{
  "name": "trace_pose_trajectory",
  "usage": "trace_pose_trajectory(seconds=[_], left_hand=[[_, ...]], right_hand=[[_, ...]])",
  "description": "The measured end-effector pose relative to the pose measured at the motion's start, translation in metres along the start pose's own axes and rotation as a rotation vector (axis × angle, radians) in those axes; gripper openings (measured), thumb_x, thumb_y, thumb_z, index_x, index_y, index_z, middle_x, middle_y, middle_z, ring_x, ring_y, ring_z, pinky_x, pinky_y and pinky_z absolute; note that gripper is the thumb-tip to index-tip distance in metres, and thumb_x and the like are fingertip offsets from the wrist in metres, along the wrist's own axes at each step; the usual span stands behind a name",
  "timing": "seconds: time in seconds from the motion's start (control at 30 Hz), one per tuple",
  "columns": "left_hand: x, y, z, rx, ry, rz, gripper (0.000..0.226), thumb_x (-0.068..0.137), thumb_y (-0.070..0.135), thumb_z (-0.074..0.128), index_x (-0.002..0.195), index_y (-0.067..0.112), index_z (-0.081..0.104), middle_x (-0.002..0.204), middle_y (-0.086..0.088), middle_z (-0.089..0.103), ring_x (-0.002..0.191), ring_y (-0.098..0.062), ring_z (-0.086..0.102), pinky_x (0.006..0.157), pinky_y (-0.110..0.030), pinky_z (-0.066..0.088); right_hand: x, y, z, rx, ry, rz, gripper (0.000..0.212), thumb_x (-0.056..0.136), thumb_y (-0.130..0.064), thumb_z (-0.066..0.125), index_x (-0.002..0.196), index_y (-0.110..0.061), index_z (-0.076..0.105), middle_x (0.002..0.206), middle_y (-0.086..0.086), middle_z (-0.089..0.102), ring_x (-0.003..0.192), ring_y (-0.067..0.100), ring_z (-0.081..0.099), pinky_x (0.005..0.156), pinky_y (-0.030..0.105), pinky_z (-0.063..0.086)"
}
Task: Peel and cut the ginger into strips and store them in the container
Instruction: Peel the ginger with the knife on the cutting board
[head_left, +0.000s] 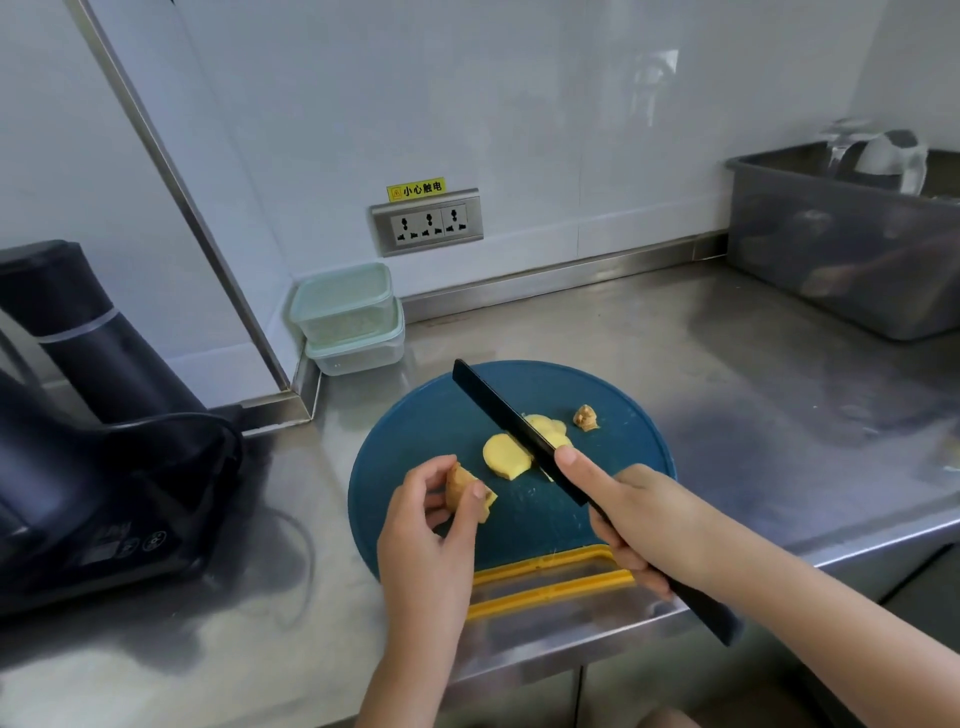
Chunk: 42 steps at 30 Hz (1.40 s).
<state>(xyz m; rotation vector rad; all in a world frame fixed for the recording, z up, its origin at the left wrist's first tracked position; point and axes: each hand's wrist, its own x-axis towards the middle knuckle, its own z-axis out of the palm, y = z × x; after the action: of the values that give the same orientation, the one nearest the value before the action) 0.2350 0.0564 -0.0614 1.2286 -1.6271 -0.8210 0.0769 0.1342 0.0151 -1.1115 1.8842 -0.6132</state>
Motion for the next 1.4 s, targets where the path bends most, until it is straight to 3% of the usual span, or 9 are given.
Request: trace_pose_trajectory(seconds=[0.2,0.33,0.63,0.73,0.87,0.97,1.1,1.4], left_hand=[[0.001,0.005,-0.002,-0.064,-0.001,-0.051,0.029,0.08,0.028,0.071,0.106,0.032,0.058,0.095,0.02,0.063,0.089,0.009,0.059,0.069,0.001,0.042],[0.002,0.007,-0.003,-0.059,0.009,-0.097,0.024,0.076,0.032,0.071,0.098,0.032,0.06,0.087,0.021,0.064,0.083,0.009,0.06,0.062,0.001,0.042],[0.005,0.008,-0.003,-0.074,0.002,-0.132,0.031,0.073,0.035,0.073,0.101,0.025,0.065,0.09,0.014,0.069,0.083,0.005,0.062,0.067,-0.006,0.048],[0.008,0.008,-0.006,-0.07,-0.016,-0.159,0.028,0.072,0.036,0.072,0.097,0.025,0.065,0.089,0.013,0.069,0.083,-0.001,0.064,0.07,-0.012,0.048],[0.015,0.005,-0.012,-0.053,-0.061,-0.222,0.016,0.076,0.019,0.075,0.09,0.021,0.067,0.085,0.007,0.071,0.083,-0.009,0.066,0.08,-0.031,0.054],[0.019,0.003,-0.015,-0.036,-0.087,-0.249,0.013,0.077,0.014,0.074,0.087,0.02,0.068,0.083,0.007,0.071,0.083,-0.012,0.066,0.083,-0.038,0.055],[0.02,0.003,-0.015,-0.015,-0.089,-0.254,0.013,0.078,0.015,0.074,0.087,0.021,0.067,0.083,0.008,0.071,0.084,-0.012,0.066,0.082,-0.038,0.054],[0.021,0.002,-0.014,0.013,-0.098,-0.245,0.014,0.078,0.015,0.074,0.088,0.022,0.067,0.085,0.008,0.07,0.084,-0.01,0.065,0.079,-0.03,0.053]], right_hand=[[-0.002,0.006,0.018,-0.177,0.041,-0.081,0.069,0.072,-0.079,0.018,0.06,-0.014,0.036,0.05,-0.003,0.032,0.041,0.008,0.032,0.056,0.02,0.038],[-0.002,0.005,0.028,-0.265,0.042,-0.086,0.065,0.08,-0.075,0.019,0.056,-0.017,0.035,0.052,-0.003,0.034,0.044,0.008,0.036,0.054,0.017,0.037],[0.007,0.005,0.02,-0.207,0.079,-0.144,0.068,0.071,-0.079,0.015,0.056,-0.014,0.031,0.048,-0.001,0.029,0.04,0.011,0.031,0.054,0.02,0.036],[0.004,0.006,0.028,-0.248,0.079,-0.175,0.069,0.073,-0.079,0.017,0.053,-0.016,0.033,0.048,0.0,0.033,0.043,0.011,0.036,0.054,0.021,0.037],[0.002,0.011,0.038,-0.314,0.082,-0.212,0.079,0.066,-0.083,0.007,0.06,-0.013,0.043,0.059,0.001,0.045,0.055,0.013,0.045,0.067,0.032,0.048],[0.004,0.015,0.041,-0.348,0.098,-0.232,0.087,0.063,-0.085,0.001,0.065,-0.013,0.05,0.064,0.001,0.05,0.062,0.015,0.053,0.071,0.033,0.051],[0.007,0.02,0.044,-0.363,0.107,-0.25,0.091,0.063,-0.085,0.0,0.069,-0.012,0.054,0.066,0.001,0.052,0.069,0.019,0.058,0.073,0.035,0.054],[0.008,0.019,0.043,-0.323,0.079,-0.236,0.079,0.066,-0.083,0.003,0.062,-0.016,0.046,0.061,-0.001,0.044,0.058,0.011,0.045,0.07,0.032,0.05]])
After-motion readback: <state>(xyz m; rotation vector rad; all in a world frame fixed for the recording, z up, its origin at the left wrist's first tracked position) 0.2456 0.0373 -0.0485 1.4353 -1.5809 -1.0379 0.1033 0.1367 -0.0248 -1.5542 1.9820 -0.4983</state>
